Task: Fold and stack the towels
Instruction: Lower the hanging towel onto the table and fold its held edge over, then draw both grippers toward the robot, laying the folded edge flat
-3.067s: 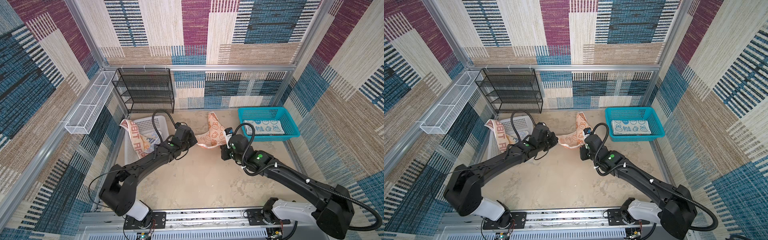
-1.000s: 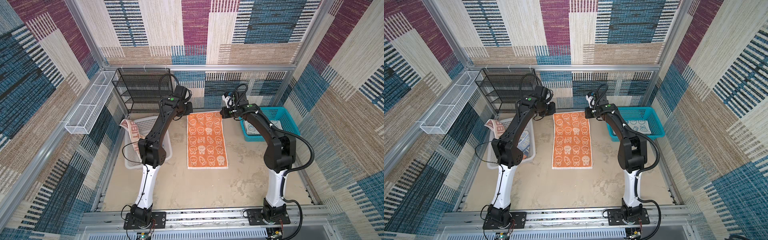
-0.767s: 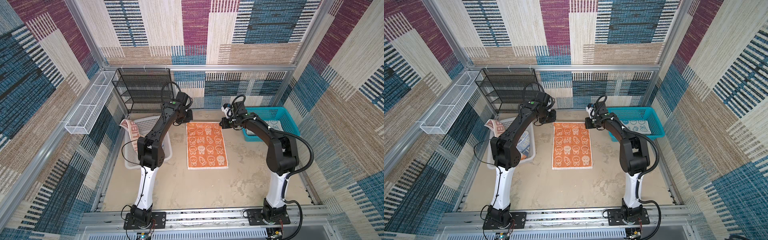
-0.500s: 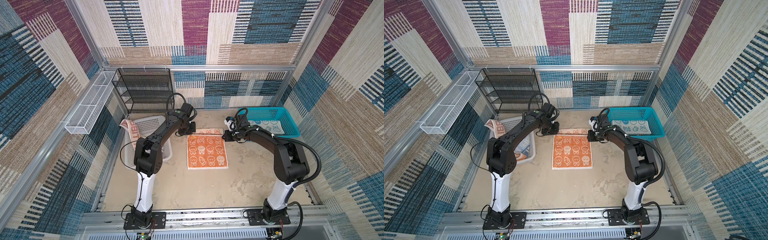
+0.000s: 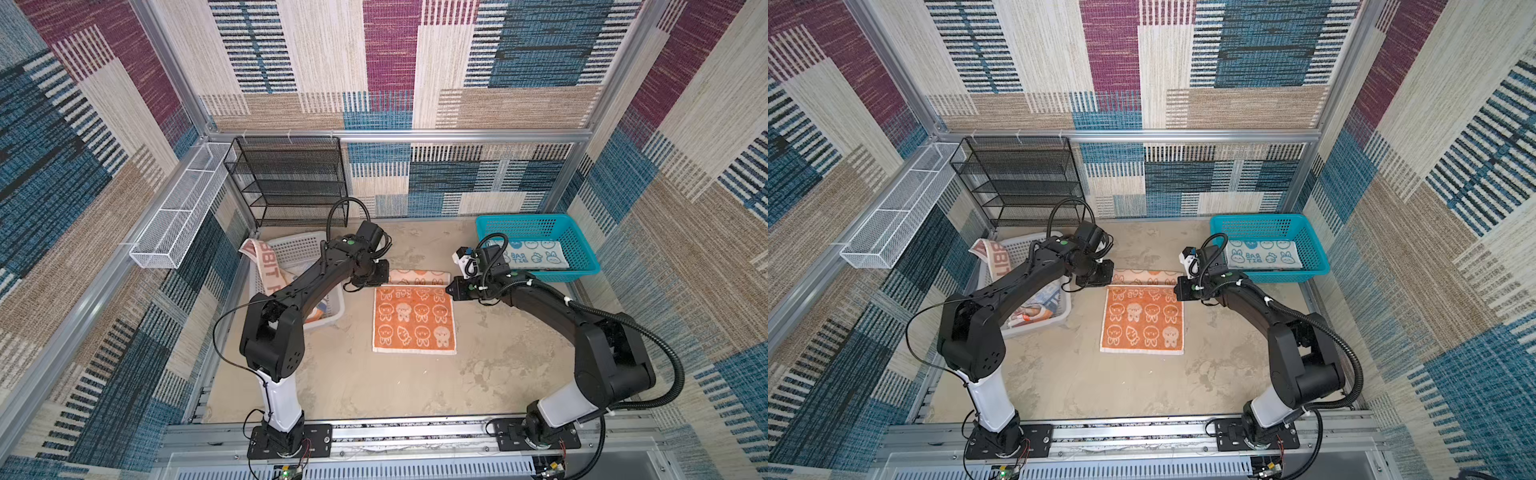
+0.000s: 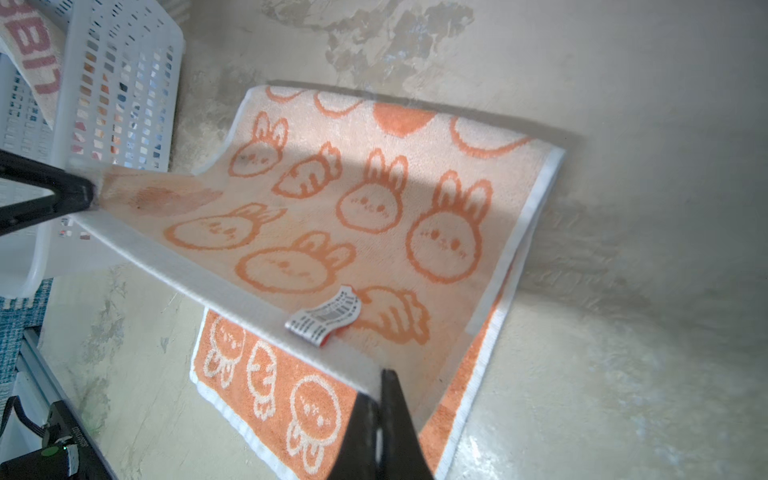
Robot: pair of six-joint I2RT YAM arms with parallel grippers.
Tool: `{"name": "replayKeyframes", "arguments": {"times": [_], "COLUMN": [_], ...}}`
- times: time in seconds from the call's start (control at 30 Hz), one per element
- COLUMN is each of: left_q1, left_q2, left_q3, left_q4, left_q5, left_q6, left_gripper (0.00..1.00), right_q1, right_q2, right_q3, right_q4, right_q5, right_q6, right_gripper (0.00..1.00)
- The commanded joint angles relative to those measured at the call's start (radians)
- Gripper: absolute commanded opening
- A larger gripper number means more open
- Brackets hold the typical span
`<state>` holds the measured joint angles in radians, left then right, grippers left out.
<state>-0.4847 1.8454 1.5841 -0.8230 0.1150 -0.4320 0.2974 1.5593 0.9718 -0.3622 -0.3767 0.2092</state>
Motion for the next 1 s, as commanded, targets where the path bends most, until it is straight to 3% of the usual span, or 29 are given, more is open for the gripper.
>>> {"name": "replayKeyframes", "arguments": {"times": [0.0,0.23,0.53,0.83,0.97], "left_q1": [0.002,-0.026,-0.019,0.015,-0.007], "left_q2": [0.005,0.094,0.22,0.218,0.158], "left_q3": [-0.038,-0.077,0.046,0.292,0.303], "left_q4": [-0.126,-0.098,-0.119,-0.238,-0.276], "left_q5": [-0.144,-0.115,-0.13,-0.188,-0.236], "left_q6": [-0.009,-0.017,0.013,0.057,0.075], "left_gripper": [0.0,0.0,0.0,0.0,0.0], "right_q1": [0.001,0.002,-0.016,-0.034,-0.035], "right_q2": [0.022,0.142,0.267,0.206,0.118], "right_q3": [-0.06,-0.074,0.09,0.298,0.297], "right_q4": [-0.013,0.045,0.008,-0.143,-0.174], "right_q5": [0.128,0.144,0.161,0.2,0.2], "right_q6": [0.071,0.078,0.061,0.022,0.024], "right_gripper": [0.0,0.0,0.0,0.0,0.0]}}
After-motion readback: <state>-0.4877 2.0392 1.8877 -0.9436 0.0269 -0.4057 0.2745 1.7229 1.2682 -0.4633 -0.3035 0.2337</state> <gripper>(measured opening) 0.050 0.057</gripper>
